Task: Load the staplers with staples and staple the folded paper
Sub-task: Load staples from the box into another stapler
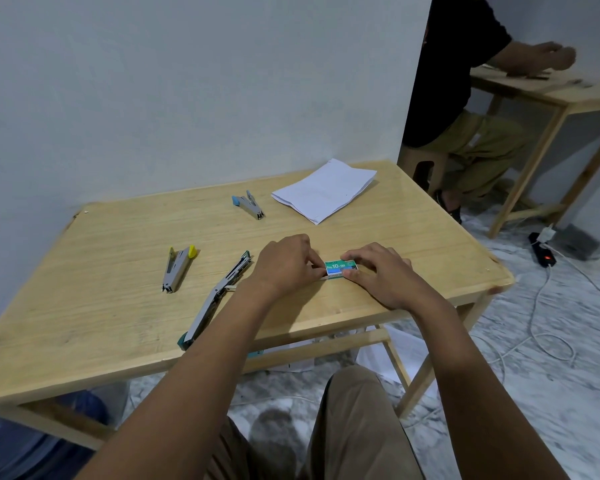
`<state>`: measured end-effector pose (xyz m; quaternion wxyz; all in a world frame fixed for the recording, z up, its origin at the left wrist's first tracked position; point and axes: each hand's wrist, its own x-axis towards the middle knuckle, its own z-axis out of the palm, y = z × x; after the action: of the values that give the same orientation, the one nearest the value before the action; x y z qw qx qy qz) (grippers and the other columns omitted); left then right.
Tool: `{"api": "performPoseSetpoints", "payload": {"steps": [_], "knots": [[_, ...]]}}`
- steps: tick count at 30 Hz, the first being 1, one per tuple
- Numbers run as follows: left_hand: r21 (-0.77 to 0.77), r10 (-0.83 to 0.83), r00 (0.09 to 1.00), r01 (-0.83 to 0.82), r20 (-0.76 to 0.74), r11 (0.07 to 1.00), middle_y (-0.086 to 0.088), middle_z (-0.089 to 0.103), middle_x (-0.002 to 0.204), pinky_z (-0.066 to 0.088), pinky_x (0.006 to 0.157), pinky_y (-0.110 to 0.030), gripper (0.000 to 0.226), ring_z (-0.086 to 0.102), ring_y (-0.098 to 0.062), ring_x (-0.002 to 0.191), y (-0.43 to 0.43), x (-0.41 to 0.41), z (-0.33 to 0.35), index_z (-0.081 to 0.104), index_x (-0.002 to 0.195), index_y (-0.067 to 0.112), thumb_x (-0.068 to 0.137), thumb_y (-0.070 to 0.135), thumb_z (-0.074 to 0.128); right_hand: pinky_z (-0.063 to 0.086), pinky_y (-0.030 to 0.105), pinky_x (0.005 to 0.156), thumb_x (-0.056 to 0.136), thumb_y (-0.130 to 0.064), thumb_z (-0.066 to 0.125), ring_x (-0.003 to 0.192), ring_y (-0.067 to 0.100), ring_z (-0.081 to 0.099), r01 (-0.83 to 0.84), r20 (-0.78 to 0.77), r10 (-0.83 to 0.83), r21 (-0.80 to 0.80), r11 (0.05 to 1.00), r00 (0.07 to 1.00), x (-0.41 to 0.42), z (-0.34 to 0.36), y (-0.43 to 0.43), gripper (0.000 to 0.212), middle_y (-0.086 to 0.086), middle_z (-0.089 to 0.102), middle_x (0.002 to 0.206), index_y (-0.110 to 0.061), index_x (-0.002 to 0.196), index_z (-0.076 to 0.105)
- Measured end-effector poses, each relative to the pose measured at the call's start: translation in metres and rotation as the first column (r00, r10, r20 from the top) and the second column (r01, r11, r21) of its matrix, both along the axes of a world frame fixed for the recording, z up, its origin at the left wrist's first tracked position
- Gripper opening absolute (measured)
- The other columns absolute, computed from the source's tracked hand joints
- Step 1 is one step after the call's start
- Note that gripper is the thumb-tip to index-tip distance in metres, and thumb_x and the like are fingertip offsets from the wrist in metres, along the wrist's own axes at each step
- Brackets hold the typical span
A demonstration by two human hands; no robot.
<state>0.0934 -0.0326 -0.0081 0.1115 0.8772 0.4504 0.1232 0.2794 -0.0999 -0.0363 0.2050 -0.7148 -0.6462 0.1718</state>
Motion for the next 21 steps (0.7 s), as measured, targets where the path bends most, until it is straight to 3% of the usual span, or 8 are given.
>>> {"api": "performPoseSetpoints", "payload": {"steps": [8, 12, 16, 21], "knots": [[0.037, -0.058, 0.997, 0.059, -0.048, 0.998, 0.008, 0.055, 0.094, 0.028, 0.051, -0.025, 0.021, 0.05, -0.011, 0.082, 0.001, 0.0, 0.003, 0.078, 0.103, 0.034, 0.088, 0.04, 0.065, 0.031, 0.042, 0.101, 0.097, -0.049, 0.052, 0.124, 0.015, 0.04, -0.002, -0.015, 0.002, -0.001, 1.0, 1.0, 0.0, 0.0, -0.001, 0.032, -0.01, 0.051, 0.131, -0.044, 0.128, 0.056], [-0.022, -0.058, 0.998, 0.057, -0.014, 0.998, 0.012, 0.049, 0.083, 0.036, 0.052, -0.024, 0.015, 0.053, -0.012, 0.08, 0.004, -0.006, 0.002, 0.079, 0.092, 0.032, 0.085, 0.036, 0.066, 0.03, 0.042, 0.101, 0.097, -0.049, 0.052, 0.125, 0.015, 0.04, -0.003, -0.018, 0.003, -0.002, 1.0, 1.0, 0.0, 0.001, -0.001, 0.031, -0.01, 0.051, 0.13, -0.044, 0.127, 0.056], [-0.176, -0.022, 0.99, 0.047, 0.139, 0.983, 0.011, 0.056, 0.089, 0.051, 0.067, -0.035, 0.005, 0.053, -0.012, 0.078, 0.008, -0.019, 0.002, 0.076, 0.081, 0.025, 0.081, 0.028, 0.072, 0.03, 0.043, 0.103, 0.097, -0.049, 0.052, 0.125, 0.014, 0.04, 0.002, -0.03, -0.002, -0.004, 1.0, 1.0, 0.001, 0.001, -0.001, 0.032, -0.011, 0.051, 0.13, -0.044, 0.128, 0.056], [-0.331, 0.124, 0.887, 0.034, 0.445, 0.943, 0.005, 0.068, 0.098, 0.051, 0.069, -0.033, 0.012, 0.062, -0.012, 0.078, 0.002, -0.034, -0.002, 0.065, 0.071, 0.015, 0.08, 0.013, 0.072, 0.03, 0.043, 0.103, 0.097, -0.049, 0.052, 0.126, 0.015, 0.04, 0.003, -0.031, -0.003, -0.009, 1.0, 1.0, 0.0, 0.001, 0.0, 0.032, -0.011, 0.051, 0.131, -0.044, 0.129, 0.055]]}}
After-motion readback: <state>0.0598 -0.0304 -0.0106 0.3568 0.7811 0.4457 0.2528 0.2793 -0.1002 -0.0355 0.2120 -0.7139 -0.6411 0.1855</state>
